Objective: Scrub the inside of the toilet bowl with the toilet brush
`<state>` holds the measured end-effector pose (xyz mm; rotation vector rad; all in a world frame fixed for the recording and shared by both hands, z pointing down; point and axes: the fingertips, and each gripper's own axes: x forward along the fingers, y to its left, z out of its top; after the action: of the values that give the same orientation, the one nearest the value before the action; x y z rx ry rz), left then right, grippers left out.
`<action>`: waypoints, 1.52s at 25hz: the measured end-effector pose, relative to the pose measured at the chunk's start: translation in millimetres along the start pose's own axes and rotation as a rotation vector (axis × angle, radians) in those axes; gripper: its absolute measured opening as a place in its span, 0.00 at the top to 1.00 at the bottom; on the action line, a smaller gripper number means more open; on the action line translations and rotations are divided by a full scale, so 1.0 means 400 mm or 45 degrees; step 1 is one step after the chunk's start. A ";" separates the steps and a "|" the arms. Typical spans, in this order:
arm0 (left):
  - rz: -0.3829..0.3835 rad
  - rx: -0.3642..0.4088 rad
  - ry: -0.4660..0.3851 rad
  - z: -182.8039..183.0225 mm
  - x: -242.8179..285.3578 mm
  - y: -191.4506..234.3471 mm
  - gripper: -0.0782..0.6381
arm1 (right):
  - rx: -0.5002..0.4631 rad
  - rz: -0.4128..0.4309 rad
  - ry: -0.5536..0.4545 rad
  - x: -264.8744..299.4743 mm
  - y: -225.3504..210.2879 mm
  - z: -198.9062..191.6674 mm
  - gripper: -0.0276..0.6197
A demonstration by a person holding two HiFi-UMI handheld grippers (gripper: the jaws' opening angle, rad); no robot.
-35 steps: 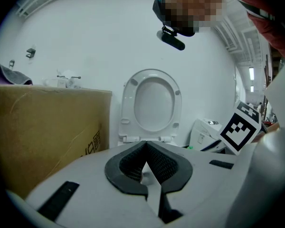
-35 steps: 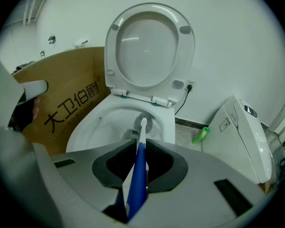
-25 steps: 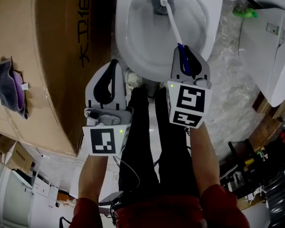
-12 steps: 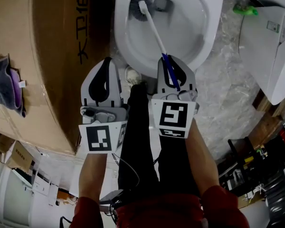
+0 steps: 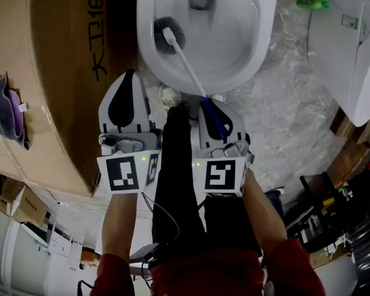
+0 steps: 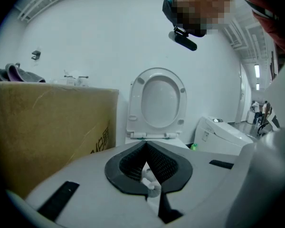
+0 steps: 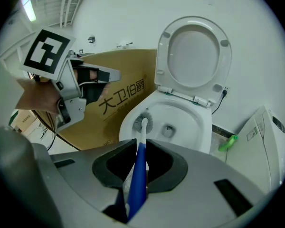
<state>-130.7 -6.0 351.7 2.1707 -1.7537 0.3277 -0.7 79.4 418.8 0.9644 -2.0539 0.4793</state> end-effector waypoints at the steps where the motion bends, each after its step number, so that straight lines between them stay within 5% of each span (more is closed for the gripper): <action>1: -0.004 0.005 0.001 -0.001 -0.001 -0.007 0.88 | 0.007 0.006 0.007 -0.012 0.005 -0.014 0.86; 12: -0.063 0.019 0.044 -0.030 -0.005 -0.084 0.88 | -0.034 0.009 0.120 -0.121 -0.026 -0.152 0.86; 19: -0.108 0.042 0.050 -0.030 -0.002 -0.119 0.88 | -0.069 -0.110 0.196 -0.162 -0.113 -0.212 0.86; 38: -0.142 0.010 0.056 -0.022 0.012 -0.145 0.88 | -0.283 -0.386 0.202 -0.078 -0.335 -0.129 0.86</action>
<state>-72.9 4.1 355.1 2.2385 -1.6033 0.3528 140.8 40.3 425.9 1.0435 -1.7386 0.1573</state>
